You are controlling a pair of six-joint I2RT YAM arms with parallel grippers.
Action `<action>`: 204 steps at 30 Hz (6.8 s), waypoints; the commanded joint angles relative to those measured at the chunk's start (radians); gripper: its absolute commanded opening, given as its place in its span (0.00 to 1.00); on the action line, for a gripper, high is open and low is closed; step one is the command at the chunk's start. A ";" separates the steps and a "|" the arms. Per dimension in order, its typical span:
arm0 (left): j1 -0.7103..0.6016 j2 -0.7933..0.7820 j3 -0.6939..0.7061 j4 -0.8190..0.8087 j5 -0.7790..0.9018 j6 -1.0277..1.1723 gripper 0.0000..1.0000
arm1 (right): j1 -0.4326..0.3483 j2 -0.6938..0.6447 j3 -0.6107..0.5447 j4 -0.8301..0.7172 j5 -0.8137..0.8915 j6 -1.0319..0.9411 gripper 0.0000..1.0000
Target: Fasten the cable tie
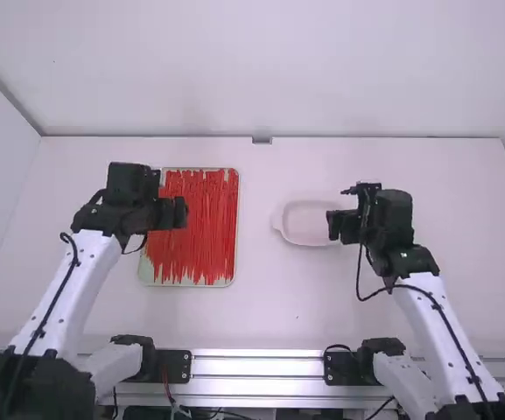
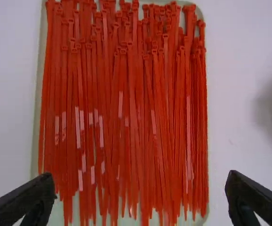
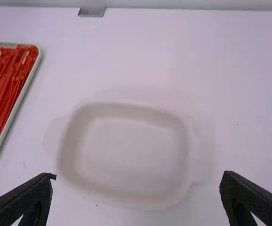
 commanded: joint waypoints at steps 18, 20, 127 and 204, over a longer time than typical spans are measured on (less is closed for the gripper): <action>-0.010 0.058 0.069 -0.027 0.018 -0.016 0.99 | 0.011 0.053 0.070 -0.012 -0.017 0.000 0.99; -0.010 0.058 0.069 -0.026 0.018 -0.016 0.99 | 0.019 0.053 0.070 -0.014 -0.013 0.000 0.99; -0.022 0.778 0.404 0.226 0.117 -0.042 0.88 | 0.190 0.053 0.069 0.121 -0.407 0.029 0.99; -0.016 0.784 0.171 0.624 0.039 -0.091 0.44 | 0.179 0.082 0.069 0.128 -0.410 0.022 0.99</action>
